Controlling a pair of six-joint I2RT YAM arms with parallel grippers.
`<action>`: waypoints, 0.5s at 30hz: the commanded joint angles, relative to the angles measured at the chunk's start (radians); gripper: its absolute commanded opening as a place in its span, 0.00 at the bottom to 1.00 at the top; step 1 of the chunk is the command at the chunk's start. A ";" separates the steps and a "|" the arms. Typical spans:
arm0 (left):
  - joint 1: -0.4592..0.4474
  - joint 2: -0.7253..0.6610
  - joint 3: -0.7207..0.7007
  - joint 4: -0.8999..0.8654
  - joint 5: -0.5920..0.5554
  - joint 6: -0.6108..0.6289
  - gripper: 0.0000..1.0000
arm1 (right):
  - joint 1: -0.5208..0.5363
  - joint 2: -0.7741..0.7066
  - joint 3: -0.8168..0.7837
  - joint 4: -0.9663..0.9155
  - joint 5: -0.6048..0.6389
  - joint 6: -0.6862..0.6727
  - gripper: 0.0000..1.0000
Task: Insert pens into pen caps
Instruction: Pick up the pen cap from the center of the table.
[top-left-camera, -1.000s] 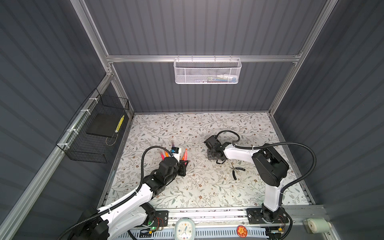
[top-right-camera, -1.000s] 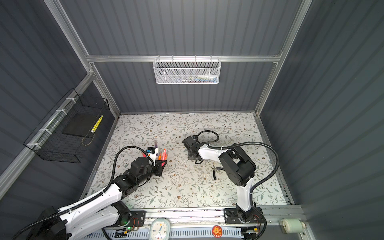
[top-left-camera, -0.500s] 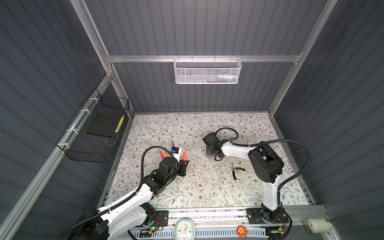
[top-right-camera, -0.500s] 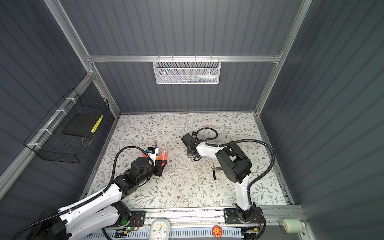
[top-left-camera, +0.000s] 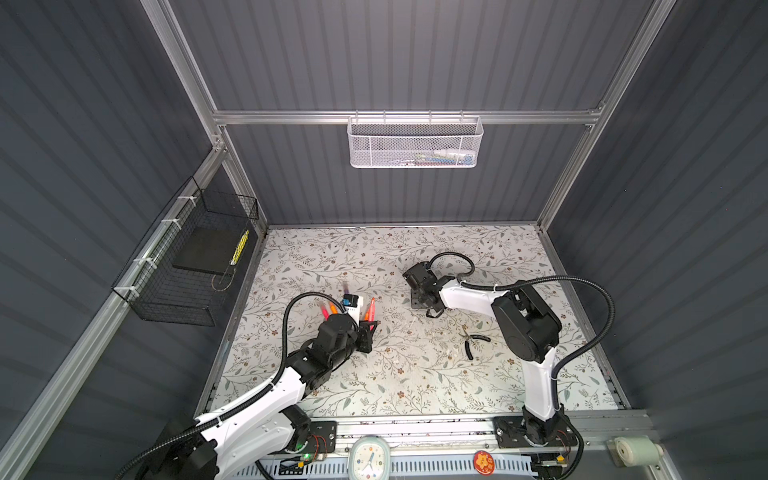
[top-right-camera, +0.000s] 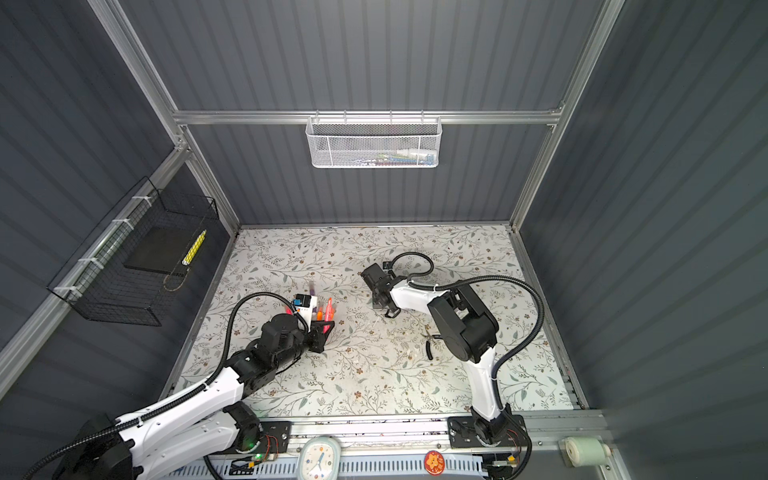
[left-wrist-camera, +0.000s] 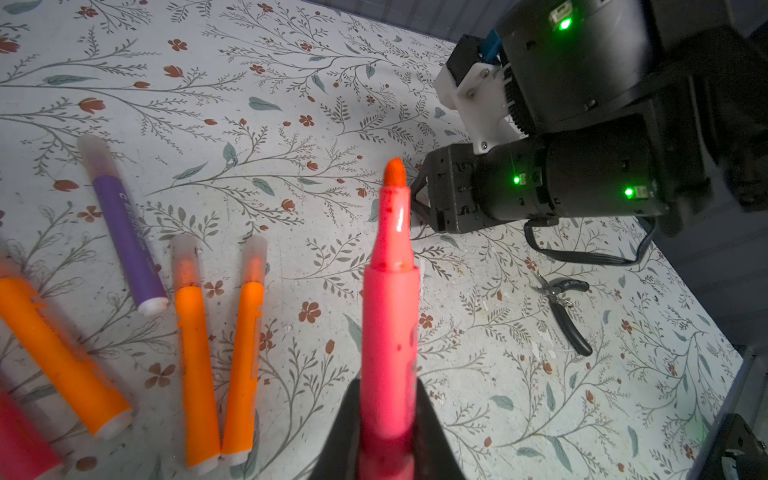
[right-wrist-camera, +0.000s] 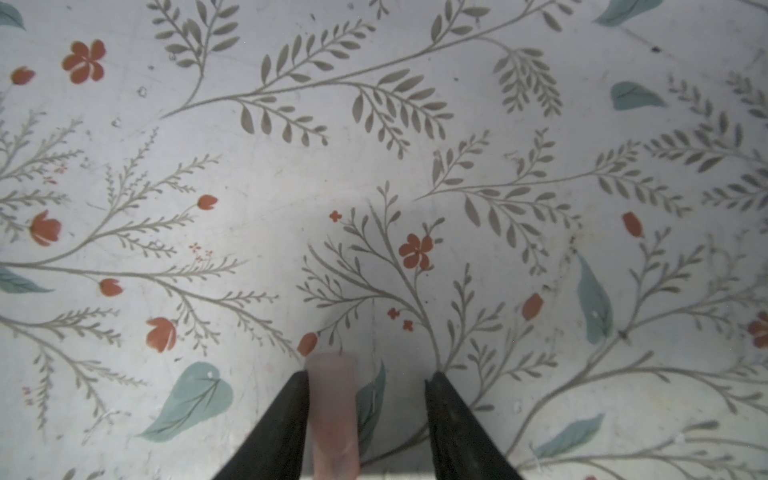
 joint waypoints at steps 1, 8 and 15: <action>-0.003 -0.010 0.001 -0.010 0.010 0.004 0.00 | -0.004 0.037 0.015 -0.053 -0.006 0.002 0.43; -0.003 -0.007 0.008 -0.017 0.012 0.002 0.00 | -0.004 0.050 0.014 -0.046 -0.020 0.004 0.36; -0.003 0.001 0.011 -0.014 0.010 0.002 0.00 | -0.002 0.065 0.017 -0.034 -0.032 0.010 0.36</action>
